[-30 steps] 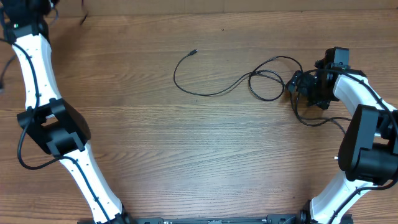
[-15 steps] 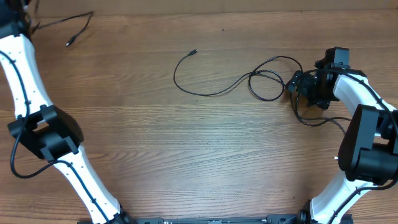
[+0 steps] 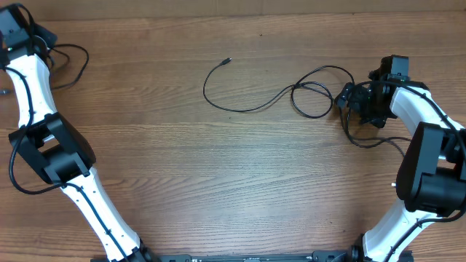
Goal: Untangle cables
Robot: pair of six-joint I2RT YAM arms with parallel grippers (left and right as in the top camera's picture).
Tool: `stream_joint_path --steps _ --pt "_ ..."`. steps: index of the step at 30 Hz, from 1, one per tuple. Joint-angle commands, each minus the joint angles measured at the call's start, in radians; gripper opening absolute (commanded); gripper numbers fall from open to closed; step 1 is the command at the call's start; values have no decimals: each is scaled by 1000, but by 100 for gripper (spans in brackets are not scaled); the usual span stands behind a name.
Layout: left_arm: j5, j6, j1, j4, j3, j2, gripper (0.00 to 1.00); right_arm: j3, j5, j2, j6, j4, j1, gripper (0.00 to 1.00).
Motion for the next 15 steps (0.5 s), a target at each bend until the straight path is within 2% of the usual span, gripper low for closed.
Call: stream_joint_path --steps 1,2,3,6,7,8,9,15 --pt "180 -111 17 -5 -5 12 8 -25 -35 20 5 -7 10 100" --pt "212 -122 19 -3 0 11 8 -25 -35 20 5 -6 10 100" --pt "251 -125 23 1 9 11 14 -25 -35 20 5 -6 10 100" --pt "315 -128 30 -5 55 10 54 -25 -35 20 5 -6 10 100" --pt "327 -129 33 -21 79 10 75 -25 -35 20 5 -6 10 100" --pt "341 -129 37 -45 112 10 90 -25 -35 20 5 -6 10 100" --pt "357 -129 39 -71 145 10 100 -25 -35 20 5 -6 10 100" --pt "508 -129 39 -257 345 10 100 -25 -35 20 5 -6 10 100"
